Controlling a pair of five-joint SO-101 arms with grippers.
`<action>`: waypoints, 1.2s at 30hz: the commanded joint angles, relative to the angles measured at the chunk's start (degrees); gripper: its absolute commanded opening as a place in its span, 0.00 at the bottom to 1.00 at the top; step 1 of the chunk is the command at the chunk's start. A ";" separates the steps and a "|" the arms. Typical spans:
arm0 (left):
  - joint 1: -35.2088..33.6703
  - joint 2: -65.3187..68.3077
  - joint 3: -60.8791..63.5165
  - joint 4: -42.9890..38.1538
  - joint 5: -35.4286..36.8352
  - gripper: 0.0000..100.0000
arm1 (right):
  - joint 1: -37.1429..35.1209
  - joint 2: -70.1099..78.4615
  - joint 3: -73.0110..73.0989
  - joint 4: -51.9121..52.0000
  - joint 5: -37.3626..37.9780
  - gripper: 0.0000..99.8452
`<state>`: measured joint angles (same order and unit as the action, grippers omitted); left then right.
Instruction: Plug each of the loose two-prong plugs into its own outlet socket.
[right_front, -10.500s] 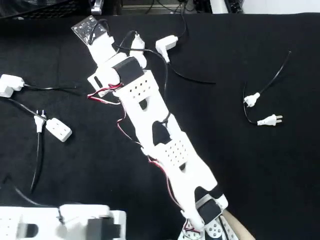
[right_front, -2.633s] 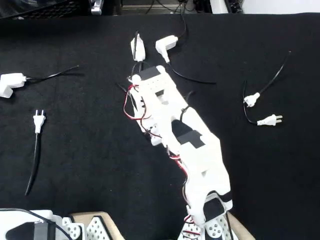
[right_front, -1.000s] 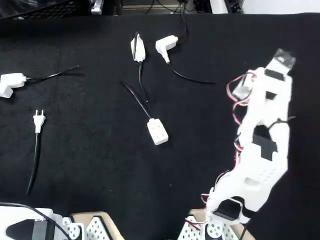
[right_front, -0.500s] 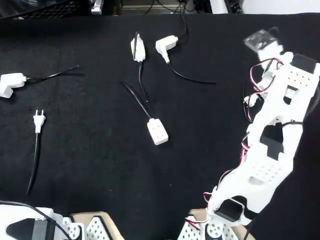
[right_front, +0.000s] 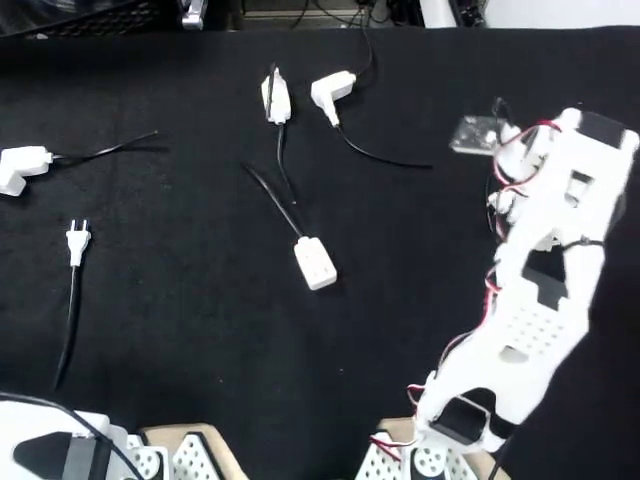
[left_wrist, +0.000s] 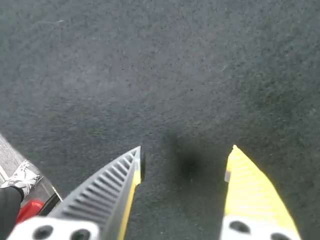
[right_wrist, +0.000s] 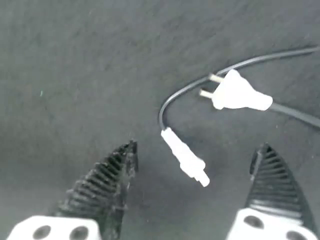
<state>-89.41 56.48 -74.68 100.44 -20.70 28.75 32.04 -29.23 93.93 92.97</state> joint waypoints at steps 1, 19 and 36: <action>0.31 -3.25 -0.48 0.44 -0.35 0.28 | 4.13 -0.48 -1.80 0.88 5.98 0.35; 0.66 -3.96 -1.01 0.44 -0.26 0.28 | 6.51 13.32 -1.54 -4.48 10.02 0.26; 2.59 -3.78 -0.57 0.44 0.09 0.28 | 1.93 -0.13 -4.18 6.68 8.79 0.13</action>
<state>-87.74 56.48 -74.68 100.44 -20.70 33.58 38.11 -31.34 98.07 102.46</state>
